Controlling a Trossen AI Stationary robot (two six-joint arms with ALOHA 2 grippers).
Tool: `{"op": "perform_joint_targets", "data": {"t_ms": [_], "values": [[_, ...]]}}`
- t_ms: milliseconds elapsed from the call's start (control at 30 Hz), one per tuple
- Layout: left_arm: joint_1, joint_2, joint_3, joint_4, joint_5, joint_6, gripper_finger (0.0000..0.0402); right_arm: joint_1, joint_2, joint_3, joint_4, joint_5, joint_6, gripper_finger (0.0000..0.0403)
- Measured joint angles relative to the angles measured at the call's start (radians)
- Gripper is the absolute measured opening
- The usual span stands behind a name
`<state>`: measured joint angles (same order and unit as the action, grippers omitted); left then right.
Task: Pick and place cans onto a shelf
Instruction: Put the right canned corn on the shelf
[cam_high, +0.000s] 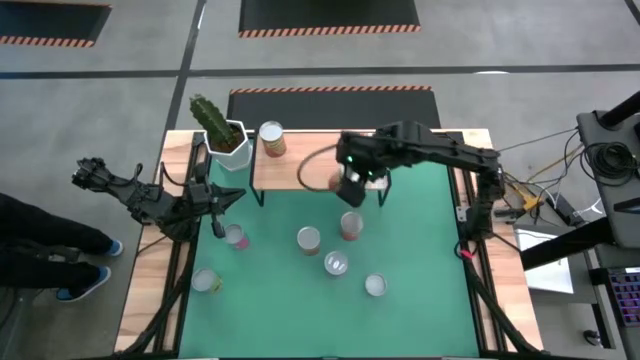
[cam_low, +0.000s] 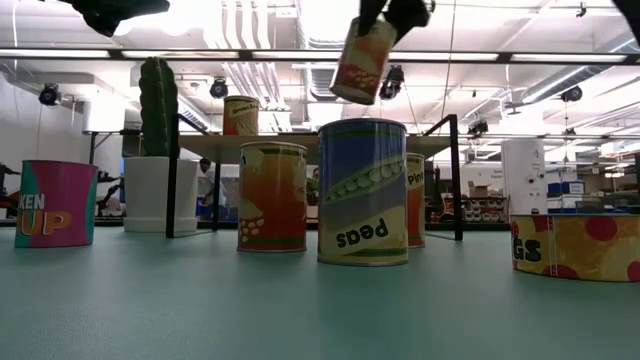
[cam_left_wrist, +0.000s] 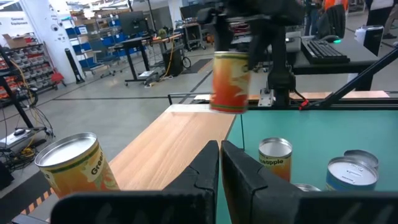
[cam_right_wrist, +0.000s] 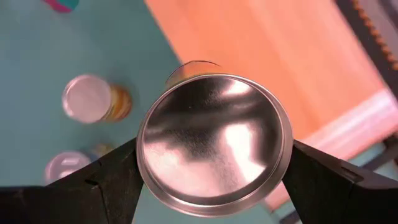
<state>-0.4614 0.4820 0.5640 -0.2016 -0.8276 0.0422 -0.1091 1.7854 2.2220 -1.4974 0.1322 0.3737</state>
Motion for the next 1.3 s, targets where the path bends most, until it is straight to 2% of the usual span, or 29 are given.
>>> {"op": "perform_joint_targets", "data": {"t_ms": [200, 567, 900, 1300], "values": [[0.0, 0.0, 0.0, 0.0, 0.0, 0.0, 0.0, -0.069, 0.081, 0.095, 0.034, 0.003, -0.111, 0.0313], [0.0, 0.0, 0.0, 0.0, 0.0, 0.0, 0.0, -0.096, 0.178, 0.099, 0.101, 0.001, -0.21, 0.0313], [0.0, 0.0, 0.0, 0.0, 0.0, 0.0, 0.0, -0.101, 0.193, 0.099, 0.105, 0.024, -0.225, 0.0314], [0.0, 0.0, 0.0, 0.0, 0.0, 0.0, 0.0, -0.108, 0.192, 0.098, 0.131, 0.028, -0.225, 0.0362]]}}
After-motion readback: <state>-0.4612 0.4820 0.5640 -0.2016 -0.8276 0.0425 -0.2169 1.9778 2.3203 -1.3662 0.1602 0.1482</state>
